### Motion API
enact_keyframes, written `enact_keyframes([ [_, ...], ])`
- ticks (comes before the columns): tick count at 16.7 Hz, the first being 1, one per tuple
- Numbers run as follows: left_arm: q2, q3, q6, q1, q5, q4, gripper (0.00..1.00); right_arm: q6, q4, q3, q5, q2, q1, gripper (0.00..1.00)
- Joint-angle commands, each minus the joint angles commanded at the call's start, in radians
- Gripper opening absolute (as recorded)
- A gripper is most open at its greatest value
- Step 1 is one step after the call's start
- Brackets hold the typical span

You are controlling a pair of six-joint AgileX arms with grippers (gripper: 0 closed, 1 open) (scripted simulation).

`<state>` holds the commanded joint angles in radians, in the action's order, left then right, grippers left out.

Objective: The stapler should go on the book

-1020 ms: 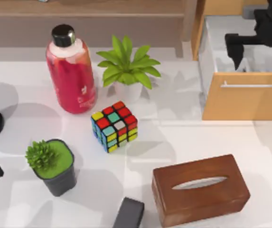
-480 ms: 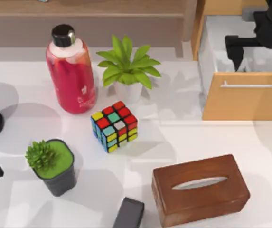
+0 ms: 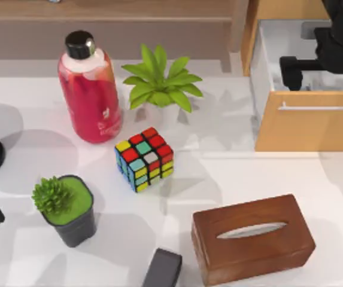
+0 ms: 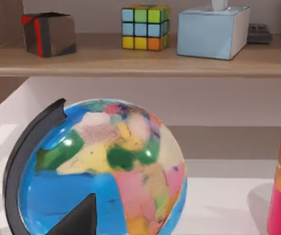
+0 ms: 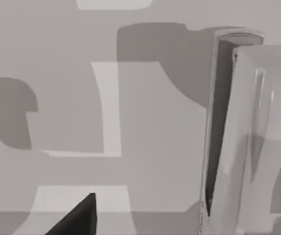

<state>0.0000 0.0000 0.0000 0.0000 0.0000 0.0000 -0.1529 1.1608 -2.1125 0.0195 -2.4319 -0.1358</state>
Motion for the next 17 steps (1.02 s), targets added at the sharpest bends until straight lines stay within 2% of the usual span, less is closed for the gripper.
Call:
enact_keyframes([
  [9, 0.0, 0.0, 0.0, 0.0, 0.0, 0.0, 1.0, 0.001, -0.048, 0.005, -0.002, -0.035, 0.003, 1.0],
  [17, 0.0, 0.0, 0.0, 0.0, 0.0, 0.0, 1.0, 0.001, -0.048, 0.005, -0.002, -0.035, 0.003, 0.4],
])
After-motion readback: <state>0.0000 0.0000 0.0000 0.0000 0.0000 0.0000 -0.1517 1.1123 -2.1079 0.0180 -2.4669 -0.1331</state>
